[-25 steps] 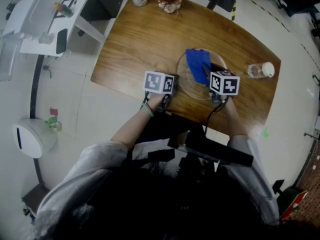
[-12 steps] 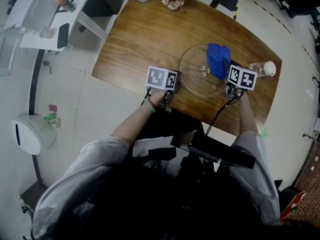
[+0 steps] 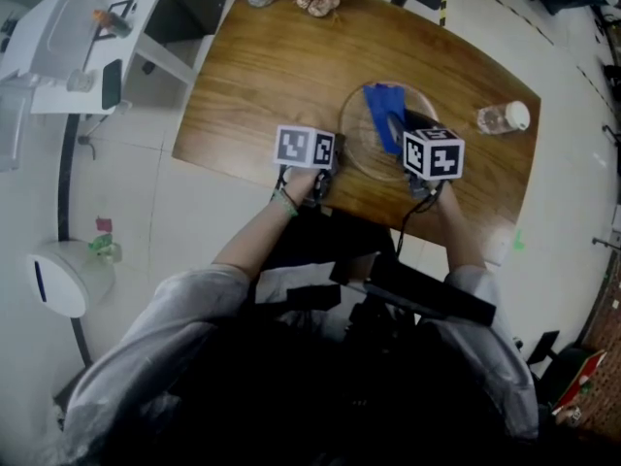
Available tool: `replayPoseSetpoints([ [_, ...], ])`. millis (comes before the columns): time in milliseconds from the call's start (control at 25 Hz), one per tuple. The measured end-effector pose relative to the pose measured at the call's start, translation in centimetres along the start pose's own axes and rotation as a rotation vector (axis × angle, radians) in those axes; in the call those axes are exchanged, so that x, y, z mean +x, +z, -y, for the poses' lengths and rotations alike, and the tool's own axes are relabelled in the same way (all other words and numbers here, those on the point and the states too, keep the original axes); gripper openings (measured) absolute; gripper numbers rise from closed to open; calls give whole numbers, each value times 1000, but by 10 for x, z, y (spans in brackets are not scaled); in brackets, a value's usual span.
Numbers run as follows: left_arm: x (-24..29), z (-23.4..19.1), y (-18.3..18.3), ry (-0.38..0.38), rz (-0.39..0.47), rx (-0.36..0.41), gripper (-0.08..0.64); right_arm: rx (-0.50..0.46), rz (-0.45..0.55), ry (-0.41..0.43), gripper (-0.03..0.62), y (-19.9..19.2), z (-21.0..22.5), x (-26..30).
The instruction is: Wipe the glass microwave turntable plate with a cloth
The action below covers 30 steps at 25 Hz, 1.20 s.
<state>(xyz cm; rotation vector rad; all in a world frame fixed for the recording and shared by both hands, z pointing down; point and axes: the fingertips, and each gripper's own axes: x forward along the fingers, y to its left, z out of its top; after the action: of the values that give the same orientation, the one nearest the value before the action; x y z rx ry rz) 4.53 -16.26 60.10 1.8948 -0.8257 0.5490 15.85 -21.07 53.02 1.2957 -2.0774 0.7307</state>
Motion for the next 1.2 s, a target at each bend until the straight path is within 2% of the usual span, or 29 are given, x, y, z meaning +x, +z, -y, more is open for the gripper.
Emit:
replayPoseSetpoints([
  [240,0,2,0,-5,-2,-4,12,-89,-65,173,118,-28,-78,4],
  [400,0,3,0,-2,-3,2,12,-206,-99,155,118,-42,-85,12],
  [600,0,1,0,-8,-8,-3,11,-189,-123,124,118,-40,-55,13],
  [840,1,1,-1,-12,-13,-9,11,-164,-142,53,118,-37,4,5],
  [1200,2,1,-1,-20,-15,-14,11,-91,-151,-130,118,-23,100,-10],
])
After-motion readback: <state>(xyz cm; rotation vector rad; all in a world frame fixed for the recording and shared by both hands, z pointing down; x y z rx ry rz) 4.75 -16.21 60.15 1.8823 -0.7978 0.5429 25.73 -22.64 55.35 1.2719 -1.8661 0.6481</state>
